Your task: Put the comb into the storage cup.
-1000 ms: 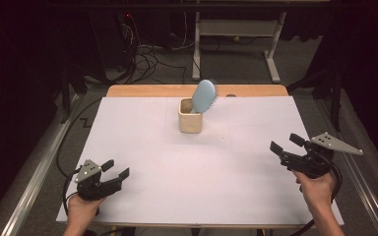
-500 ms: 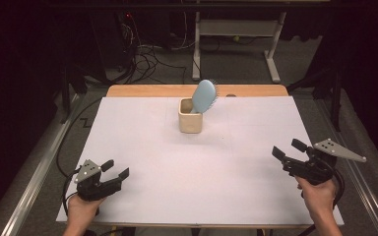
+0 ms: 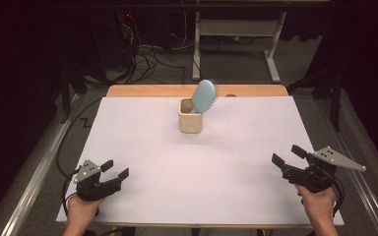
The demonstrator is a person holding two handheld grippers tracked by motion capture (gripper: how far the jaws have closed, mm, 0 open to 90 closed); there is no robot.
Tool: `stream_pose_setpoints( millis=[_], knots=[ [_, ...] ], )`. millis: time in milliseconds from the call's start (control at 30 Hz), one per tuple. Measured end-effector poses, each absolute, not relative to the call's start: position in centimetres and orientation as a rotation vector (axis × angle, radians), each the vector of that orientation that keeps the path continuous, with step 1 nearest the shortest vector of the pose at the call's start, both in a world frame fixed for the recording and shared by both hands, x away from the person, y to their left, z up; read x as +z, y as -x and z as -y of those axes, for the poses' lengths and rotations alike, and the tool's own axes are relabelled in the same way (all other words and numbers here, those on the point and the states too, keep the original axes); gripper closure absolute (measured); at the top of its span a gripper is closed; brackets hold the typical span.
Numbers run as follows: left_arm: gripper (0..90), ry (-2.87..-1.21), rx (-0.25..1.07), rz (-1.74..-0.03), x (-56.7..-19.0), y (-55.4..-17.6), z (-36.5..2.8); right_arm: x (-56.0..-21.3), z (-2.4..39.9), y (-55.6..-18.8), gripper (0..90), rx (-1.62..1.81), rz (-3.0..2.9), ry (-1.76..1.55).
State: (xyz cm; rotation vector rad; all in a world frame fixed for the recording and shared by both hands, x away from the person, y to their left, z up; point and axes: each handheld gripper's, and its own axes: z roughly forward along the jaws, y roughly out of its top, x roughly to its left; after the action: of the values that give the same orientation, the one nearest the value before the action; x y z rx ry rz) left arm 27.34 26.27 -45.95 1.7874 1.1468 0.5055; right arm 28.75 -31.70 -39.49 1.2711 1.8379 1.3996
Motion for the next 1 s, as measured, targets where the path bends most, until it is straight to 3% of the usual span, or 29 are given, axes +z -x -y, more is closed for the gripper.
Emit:
stream_pose_setpoints(
  millis=[1000],
  knots=[
    [30.9, -1.783, 0.507, -1.145, -45.9, -27.2, -26.3, -41.9, 32.2, -27.6, 18.9, 1.386, -1.820, -1.314]
  ],
)
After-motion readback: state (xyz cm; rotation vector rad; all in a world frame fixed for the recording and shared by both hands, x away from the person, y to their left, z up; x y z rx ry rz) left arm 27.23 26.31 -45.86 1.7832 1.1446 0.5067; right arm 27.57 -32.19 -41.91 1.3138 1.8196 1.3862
